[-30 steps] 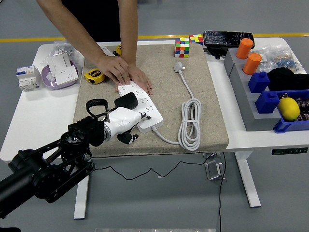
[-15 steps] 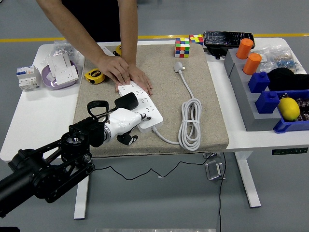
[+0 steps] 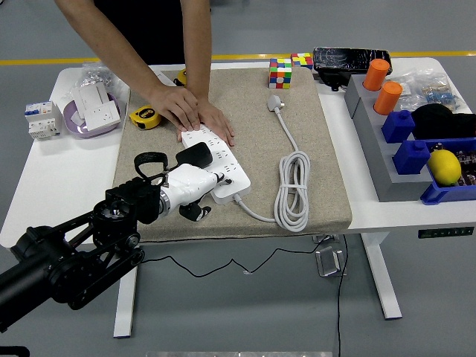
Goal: Pick up the plug,place it near the board,insert it into the board,press the button
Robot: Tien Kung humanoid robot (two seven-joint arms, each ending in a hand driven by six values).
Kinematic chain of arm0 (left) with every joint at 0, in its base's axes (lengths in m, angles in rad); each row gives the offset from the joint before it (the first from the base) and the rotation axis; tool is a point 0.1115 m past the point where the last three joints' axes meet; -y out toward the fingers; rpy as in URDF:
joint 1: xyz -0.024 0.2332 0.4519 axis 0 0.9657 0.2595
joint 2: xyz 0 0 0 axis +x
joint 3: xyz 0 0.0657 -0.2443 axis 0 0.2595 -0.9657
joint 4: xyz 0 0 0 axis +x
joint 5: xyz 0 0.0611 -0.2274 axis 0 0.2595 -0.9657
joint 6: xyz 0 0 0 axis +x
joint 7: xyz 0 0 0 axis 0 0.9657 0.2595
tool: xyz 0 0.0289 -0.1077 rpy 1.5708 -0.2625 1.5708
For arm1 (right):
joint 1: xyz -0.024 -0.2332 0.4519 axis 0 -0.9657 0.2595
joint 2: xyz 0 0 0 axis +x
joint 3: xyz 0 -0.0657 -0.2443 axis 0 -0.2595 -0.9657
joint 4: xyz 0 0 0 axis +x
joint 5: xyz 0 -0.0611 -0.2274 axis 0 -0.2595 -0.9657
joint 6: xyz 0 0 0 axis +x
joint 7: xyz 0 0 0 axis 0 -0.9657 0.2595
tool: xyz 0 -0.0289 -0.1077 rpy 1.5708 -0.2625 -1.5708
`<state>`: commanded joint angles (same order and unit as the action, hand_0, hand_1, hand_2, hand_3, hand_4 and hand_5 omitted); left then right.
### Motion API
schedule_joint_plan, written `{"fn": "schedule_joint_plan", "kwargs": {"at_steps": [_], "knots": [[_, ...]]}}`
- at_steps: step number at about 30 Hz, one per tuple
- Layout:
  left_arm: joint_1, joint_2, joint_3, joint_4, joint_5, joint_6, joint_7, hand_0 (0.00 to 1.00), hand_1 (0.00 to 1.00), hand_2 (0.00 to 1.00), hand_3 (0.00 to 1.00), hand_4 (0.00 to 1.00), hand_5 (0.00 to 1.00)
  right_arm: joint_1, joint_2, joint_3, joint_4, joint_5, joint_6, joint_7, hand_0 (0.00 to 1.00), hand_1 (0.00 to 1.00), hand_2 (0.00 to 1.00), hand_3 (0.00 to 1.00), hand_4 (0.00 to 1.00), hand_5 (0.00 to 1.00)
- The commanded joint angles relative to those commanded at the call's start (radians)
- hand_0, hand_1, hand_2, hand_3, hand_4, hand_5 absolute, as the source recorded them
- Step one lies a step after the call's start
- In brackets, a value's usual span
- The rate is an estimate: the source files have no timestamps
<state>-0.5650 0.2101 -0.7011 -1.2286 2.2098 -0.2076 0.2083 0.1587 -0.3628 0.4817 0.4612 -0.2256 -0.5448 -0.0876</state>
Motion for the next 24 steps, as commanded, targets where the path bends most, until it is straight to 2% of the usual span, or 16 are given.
{"fn": "schedule_joint_plan", "kwargs": {"at_steps": [6, 7, 12, 13, 16, 18, 19, 20, 22, 24], "knots": [[0.001, 0.007, -0.025, -0.064, -0.022, 0.028, 0.003, 0.151, 0.032, 0.152, 0.840, 0.605, 0.002, -0.001, 0.001, 0.001, -0.001, 0.001, 0.000, -0.001, 0.951, 0.916, 0.836, 0.812, 0.998, 0.998], [0.001, 0.007, -0.033, -0.078, -0.028, 0.032, 0.001, 0.159, 0.036, 0.158, 0.839, 0.557, 0.002, -0.001, 0.001, 0.001, 0.000, 0.000, 0.000, -0.001, 0.950, 0.915, 0.835, 0.812, 0.998, 0.998], [0.007, 0.002, -0.084, -0.151, -0.072, 0.061, -0.012, 0.159, 0.036, 0.158, 0.839, 0.557, 0.002, 0.000, 0.001, 0.002, 0.000, -0.001, 0.001, -0.001, 0.950, 0.915, 0.835, 0.812, 0.998, 0.998], [0.010, -0.004, -0.106, -0.165, -0.103, 0.093, -0.031, 0.219, 0.144, 0.250, 0.754, 0.754, 0.135, 0.000, 0.001, 0.000, -0.001, 0.001, 0.001, -0.001, 0.950, 0.916, 0.835, 0.812, 0.998, 0.998], [0.013, -0.020, -0.154, -0.172, -0.201, 0.190, -0.085, 0.219, 0.144, 0.250, 0.754, 0.754, 0.135, -0.001, 0.001, -0.003, -0.001, 0.001, 0.001, -0.001, 0.950, 0.916, 0.835, 0.812, 0.998, 0.998], [0.014, -0.031, -0.187, -0.167, -0.285, 0.270, -0.132, 0.219, 0.144, 0.250, 0.754, 0.754, 0.135, -0.001, 0.002, -0.004, 0.000, 0.000, 0.001, -0.001, 0.950, 0.916, 0.835, 0.812, 0.998, 0.998], [0.014, -0.034, -0.195, -0.165, -0.312, 0.294, -0.144, 0.219, 0.144, 0.250, 0.754, 0.754, 0.135, -0.001, 0.002, -0.005, 0.000, 0.000, 0.001, -0.001, 0.950, 0.916, 0.835, 0.812, 0.998, 0.998], [0.013, -0.038, -0.208, -0.160, -0.349, 0.323, -0.160, 0.441, 0.552, 0.545, 0.650, 0.998, 0.314, -0.001, 0.001, -0.005, 0.000, 0.000, 0.001, -0.001, 0.950, 0.916, 0.835, 0.812, 0.998, 0.998], [0.012, -0.048, -0.233, -0.143, -0.429, 0.365, -0.181, 0.441, 0.552, 0.545, 0.650, 0.998, 0.314, -0.001, 0.000, -0.007, 0.000, 0.001, 0.001, -0.001, 0.950, 0.916, 0.835, 0.812, 0.998, 0.998], [0.013, -0.061, -0.263, -0.120, -0.504, 0.383, -0.190, 0.441, 0.552, 0.545, 0.650, 0.998, 0.314, -0.002, 0.001, -0.008, 0.000, 0.001, 0.001, -0.001, 0.950, 0.916, 0.835, 0.812, 0.998, 0.998]]}}
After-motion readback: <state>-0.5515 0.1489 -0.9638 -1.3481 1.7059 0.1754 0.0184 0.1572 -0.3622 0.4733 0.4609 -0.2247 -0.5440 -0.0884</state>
